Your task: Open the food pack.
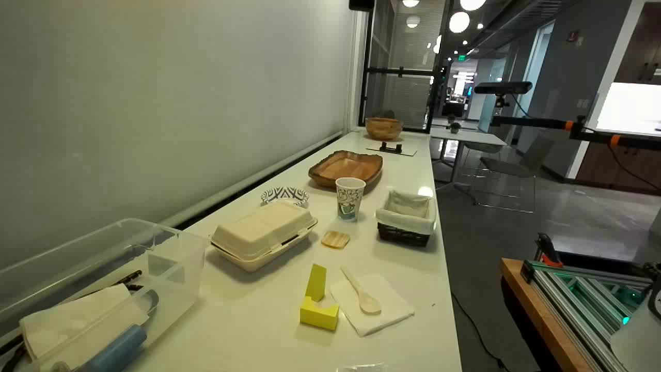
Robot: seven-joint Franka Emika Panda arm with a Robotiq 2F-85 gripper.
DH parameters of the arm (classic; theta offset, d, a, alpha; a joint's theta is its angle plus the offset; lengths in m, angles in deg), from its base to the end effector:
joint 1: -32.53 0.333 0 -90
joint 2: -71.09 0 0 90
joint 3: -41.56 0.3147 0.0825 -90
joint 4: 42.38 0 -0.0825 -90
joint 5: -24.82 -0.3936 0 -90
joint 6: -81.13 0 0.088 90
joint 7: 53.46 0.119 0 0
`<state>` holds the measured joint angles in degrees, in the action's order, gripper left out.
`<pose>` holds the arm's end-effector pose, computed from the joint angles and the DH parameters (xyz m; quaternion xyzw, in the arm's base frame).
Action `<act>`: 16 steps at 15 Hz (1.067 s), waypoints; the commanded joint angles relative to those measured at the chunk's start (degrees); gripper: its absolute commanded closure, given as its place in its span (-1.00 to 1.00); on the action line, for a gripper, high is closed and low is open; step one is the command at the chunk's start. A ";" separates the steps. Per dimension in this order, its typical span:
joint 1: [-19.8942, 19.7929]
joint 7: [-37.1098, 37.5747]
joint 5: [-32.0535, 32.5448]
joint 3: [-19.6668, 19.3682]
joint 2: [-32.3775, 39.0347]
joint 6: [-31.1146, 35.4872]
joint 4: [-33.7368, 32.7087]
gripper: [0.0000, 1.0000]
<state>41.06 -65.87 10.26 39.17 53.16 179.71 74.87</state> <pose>0.4651 0.0745 0.5589 -0.9812 -0.1413 -0.0004 0.1317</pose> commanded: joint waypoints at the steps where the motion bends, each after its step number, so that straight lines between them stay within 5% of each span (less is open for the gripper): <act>1: -1.39 -0.29 -0.35 1.19 0.07 -0.22 -0.15 -1.00; 6: -1.30 -2.53 0.92 1.19 -0.01 0.65 0.20 -1.00; 12: -2.58 -21.74 12.75 -0.38 4.49 8.68 1.32 -1.00; 16: -4.09 -37.14 13.10 -2.59 8.12 22.26 5.35 -1.00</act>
<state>38.17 -93.26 21.81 37.71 58.94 194.78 77.51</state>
